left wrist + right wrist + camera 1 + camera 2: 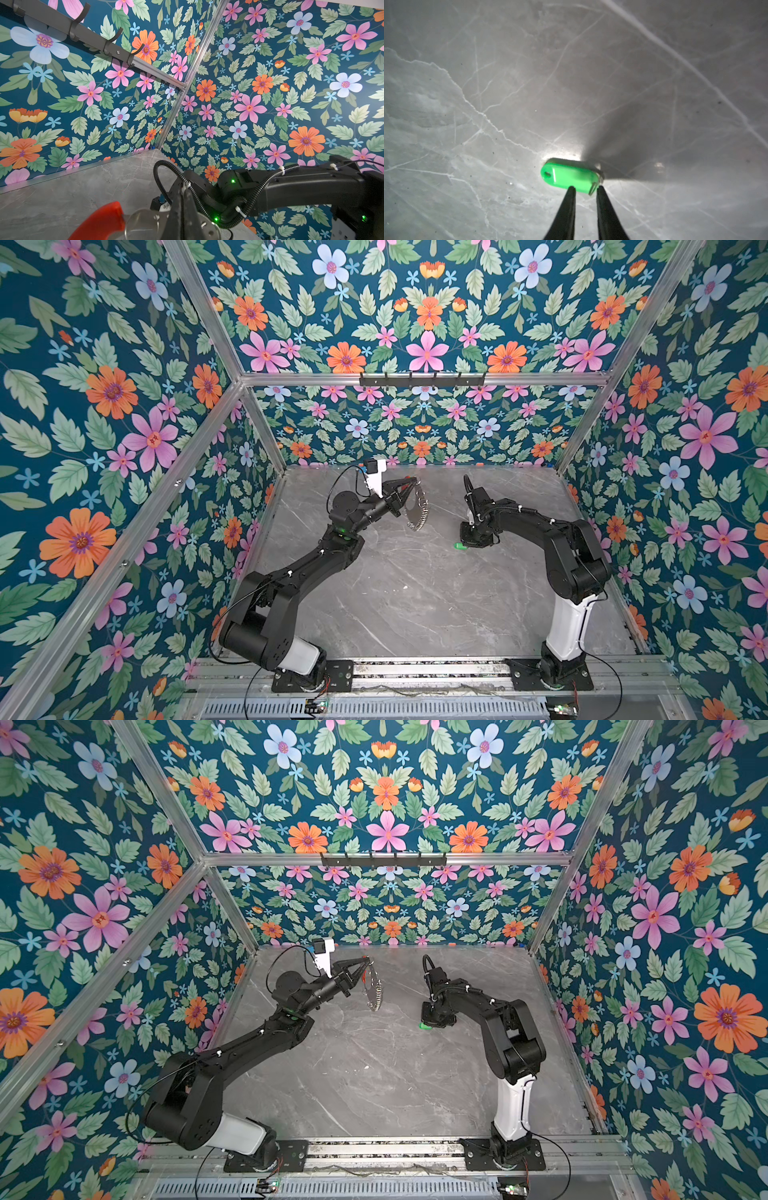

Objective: Put the keys on the keyring

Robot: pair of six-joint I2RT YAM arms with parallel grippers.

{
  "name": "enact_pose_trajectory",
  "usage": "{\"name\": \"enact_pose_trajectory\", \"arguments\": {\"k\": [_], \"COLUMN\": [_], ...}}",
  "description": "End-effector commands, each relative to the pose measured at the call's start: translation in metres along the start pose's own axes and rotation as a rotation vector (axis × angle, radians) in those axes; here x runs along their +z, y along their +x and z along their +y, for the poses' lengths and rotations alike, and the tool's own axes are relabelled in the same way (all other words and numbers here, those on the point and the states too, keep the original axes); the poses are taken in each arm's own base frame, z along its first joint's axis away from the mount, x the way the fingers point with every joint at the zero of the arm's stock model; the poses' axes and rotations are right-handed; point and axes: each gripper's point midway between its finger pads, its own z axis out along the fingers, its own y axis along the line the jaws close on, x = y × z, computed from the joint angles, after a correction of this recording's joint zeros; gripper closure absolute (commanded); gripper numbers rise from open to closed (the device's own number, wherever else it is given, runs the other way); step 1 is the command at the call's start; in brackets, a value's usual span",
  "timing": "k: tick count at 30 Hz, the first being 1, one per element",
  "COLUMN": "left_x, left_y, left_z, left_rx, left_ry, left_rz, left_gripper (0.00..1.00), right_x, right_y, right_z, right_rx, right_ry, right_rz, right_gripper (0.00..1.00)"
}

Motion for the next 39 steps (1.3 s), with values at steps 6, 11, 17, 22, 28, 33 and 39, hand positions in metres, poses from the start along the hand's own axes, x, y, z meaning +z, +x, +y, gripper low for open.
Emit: {"name": "enact_pose_trajectory", "arguments": {"k": [6,11,17,22,28,33,39], "left_x": [0.000,0.000,0.000,-0.001,-0.001,-0.002,-0.005], "left_y": [-0.008,-0.008,-0.007,-0.007,-0.008,-0.008,-0.002], "left_z": [-0.005,-0.004,-0.004,-0.005,-0.006,-0.006,-0.004], "left_rx": [0.026,0.028,0.029,0.031,0.031,0.031,0.063], "left_ry": [0.014,0.015,0.014,0.014,0.015,0.013,0.002], "left_rz": [-0.031,-0.029,-0.029,-0.029,-0.030,-0.029,-0.007], "left_gripper": [1.00,1.00,1.00,1.00,1.00,1.00,1.00], "right_x": [0.005,0.004,0.008,0.011,0.013,-0.001,-0.042], "right_y": [0.003,0.006,0.009,0.010,0.011,0.010,0.031], "right_z": [-0.005,-0.007,-0.011,-0.014,-0.014,-0.011,0.019], "right_rx": [0.010,-0.002,-0.012,-0.017,-0.026,-0.059,-0.171], "right_ry": [0.037,0.069,0.099,0.119,0.128,0.138,-0.019], "right_rz": [0.017,0.011,0.007,0.004,-0.011,-0.038,0.092], "right_gripper": [0.84,0.83,0.83,0.83,0.92,1.00,1.00]}}
